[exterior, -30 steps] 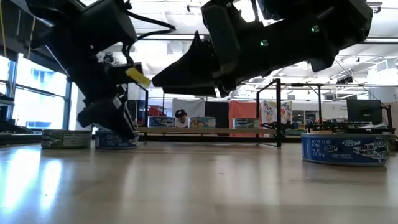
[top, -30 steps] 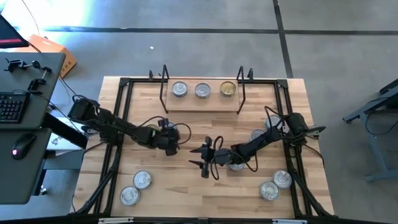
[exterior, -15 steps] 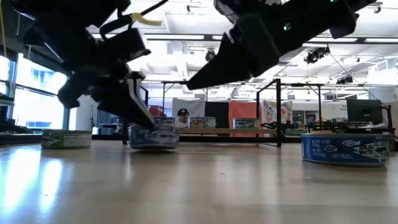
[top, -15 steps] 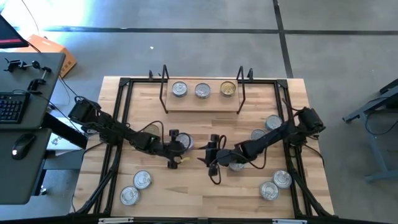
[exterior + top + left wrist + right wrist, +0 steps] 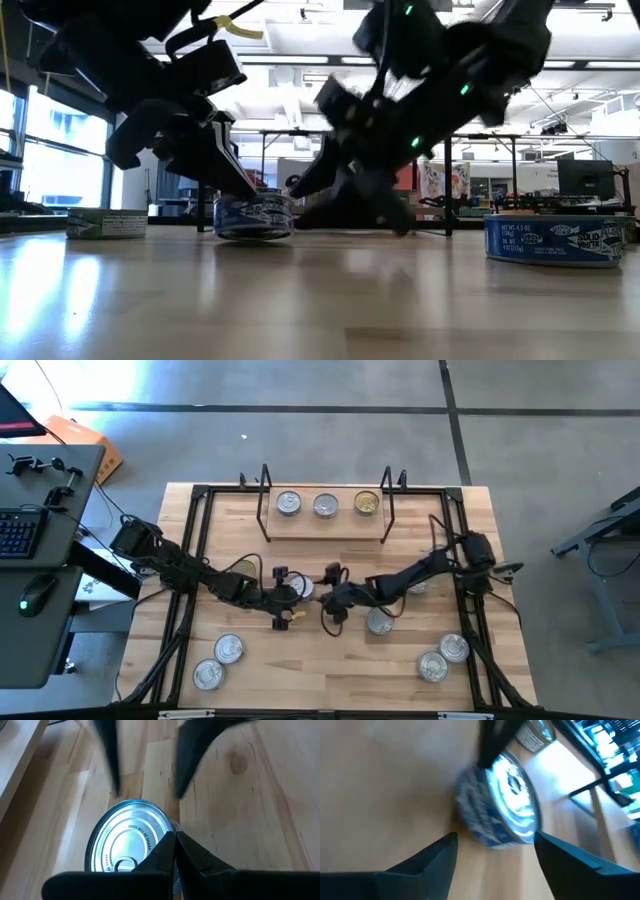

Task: Stack canned seafood by type on shelf
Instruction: Put the blue tuna can on the shelf aligned with the other blue tuna can

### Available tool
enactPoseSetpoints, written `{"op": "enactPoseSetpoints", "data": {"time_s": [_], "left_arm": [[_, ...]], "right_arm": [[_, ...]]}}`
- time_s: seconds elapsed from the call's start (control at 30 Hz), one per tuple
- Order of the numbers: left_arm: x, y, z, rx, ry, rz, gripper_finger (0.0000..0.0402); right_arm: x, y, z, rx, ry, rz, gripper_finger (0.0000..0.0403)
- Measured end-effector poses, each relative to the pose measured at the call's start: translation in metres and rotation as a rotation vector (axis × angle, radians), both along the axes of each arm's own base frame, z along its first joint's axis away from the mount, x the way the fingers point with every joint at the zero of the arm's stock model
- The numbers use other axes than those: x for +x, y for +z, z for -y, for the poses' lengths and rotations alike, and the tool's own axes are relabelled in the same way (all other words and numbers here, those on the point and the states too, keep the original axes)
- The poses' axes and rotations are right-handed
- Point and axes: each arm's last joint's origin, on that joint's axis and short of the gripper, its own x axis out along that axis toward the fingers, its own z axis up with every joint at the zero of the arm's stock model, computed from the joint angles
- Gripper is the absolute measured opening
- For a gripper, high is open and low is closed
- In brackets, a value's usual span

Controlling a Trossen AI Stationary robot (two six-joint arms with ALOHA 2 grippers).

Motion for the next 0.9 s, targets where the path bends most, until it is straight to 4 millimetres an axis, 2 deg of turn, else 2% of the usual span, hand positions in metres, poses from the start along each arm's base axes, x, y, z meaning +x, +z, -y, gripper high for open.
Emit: {"op": "enactPoseSetpoints", "data": {"time_s": [0.1,0.3,0.43,0.63,0.77,0.9], "left_arm": [[0.001,0.001,0.000,-0.001,0.002,0.008,0.0000],[0.003,0.005,0.001,0.004,-0.005,0.048,0.0000],[0.001,0.011,0.001,0.012,0.006,0.069,0.0000],[-0.006,0.031,0.000,0.040,0.042,0.130,0.0001],[-0.013,0.044,-0.002,0.064,0.048,0.142,0.0005],[-0.016,0.055,-0.002,0.062,-0.034,0.157,0.0045]], "right_arm": [[0.006,-0.010,0.005,-0.097,0.023,-0.011,0.0266],[0.016,-0.012,0.005,-0.189,0.062,0.020,0.0258],[0.017,-0.011,0.006,-0.124,0.011,0.048,0.0222],[0.017,-0.012,0.005,-0.034,-0.042,0.075,0.0120],[0.016,-0.009,0.004,0.025,-0.089,0.091,0.0120],[0.015,0.004,0.002,0.162,-0.137,0.133,0.0120]]}}
